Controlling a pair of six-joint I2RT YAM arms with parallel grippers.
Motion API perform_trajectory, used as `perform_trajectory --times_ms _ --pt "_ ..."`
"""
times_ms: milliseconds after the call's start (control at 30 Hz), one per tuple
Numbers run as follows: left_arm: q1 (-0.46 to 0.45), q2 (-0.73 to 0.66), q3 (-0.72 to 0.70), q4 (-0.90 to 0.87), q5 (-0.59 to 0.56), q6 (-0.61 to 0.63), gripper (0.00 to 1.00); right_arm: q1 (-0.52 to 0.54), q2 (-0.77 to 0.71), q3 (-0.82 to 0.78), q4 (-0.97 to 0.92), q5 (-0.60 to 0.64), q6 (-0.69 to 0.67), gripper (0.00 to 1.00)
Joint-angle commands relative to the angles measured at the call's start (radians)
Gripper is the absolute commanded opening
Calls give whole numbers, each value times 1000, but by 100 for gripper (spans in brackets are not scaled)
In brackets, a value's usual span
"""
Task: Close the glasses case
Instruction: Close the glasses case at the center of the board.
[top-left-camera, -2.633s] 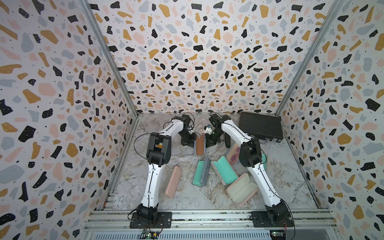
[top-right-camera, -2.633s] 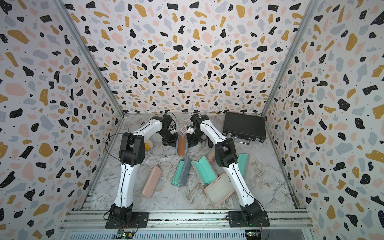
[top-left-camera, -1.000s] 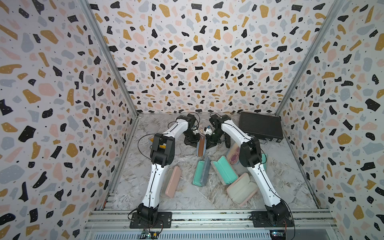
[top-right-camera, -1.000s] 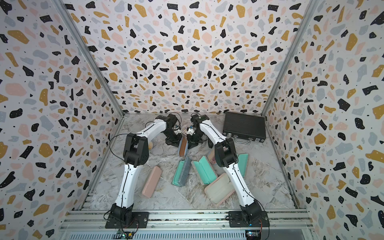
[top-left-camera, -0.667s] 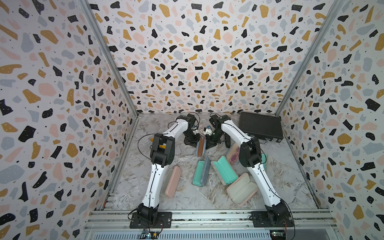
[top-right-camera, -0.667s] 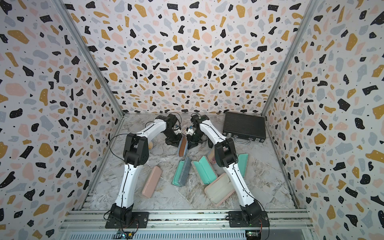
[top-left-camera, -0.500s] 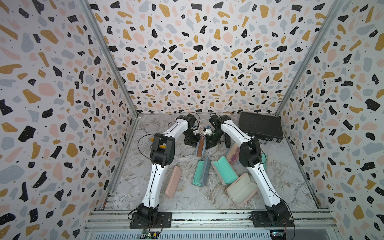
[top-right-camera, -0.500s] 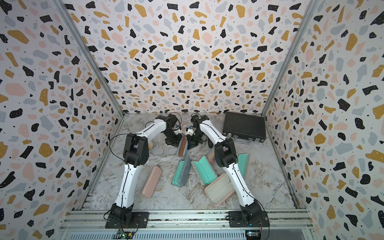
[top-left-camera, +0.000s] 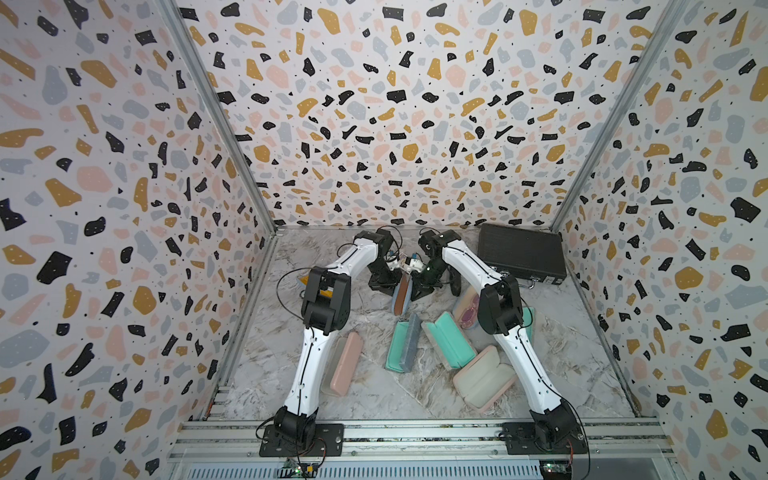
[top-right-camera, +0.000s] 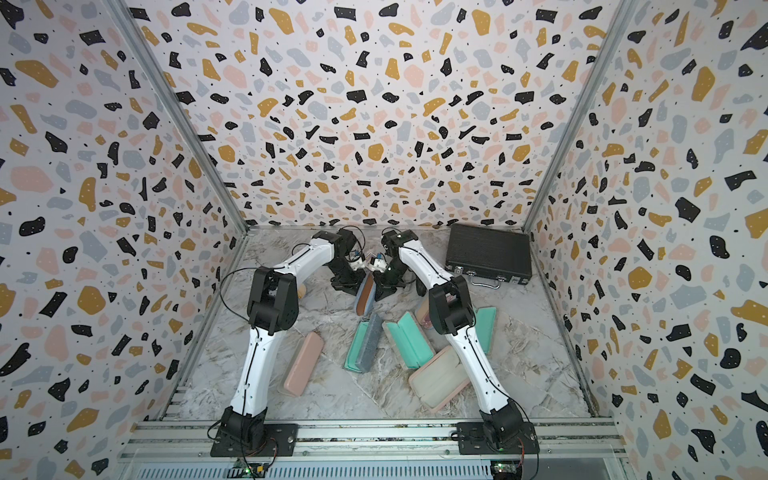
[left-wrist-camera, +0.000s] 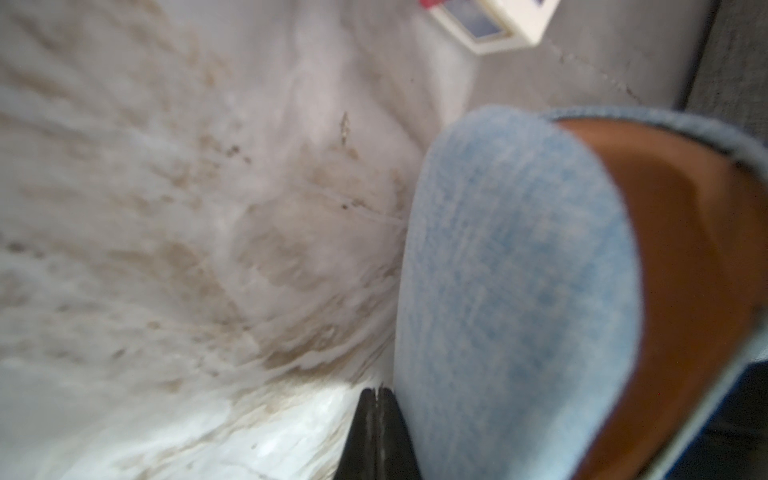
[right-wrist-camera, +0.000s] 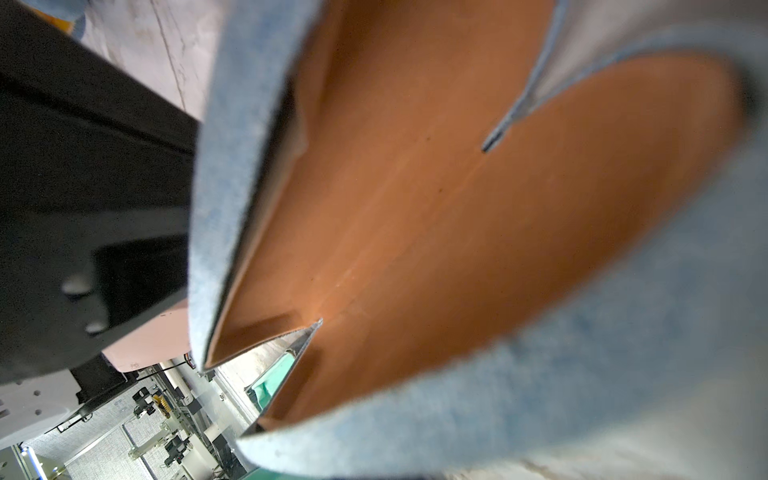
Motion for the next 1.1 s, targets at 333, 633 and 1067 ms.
perform_trajectory --times_ms 333,633,1067 --pt "-62 -37 -11 -12 110 51 0 35 -12 52 63 -104 -73 2" --pt "-62 -35 -6 -12 119 57 0 34 -10 49 48 -117 -109 2" --pt "96 -230 -244 173 72 -125 0 32 -237 -269 201 106 -28 9"
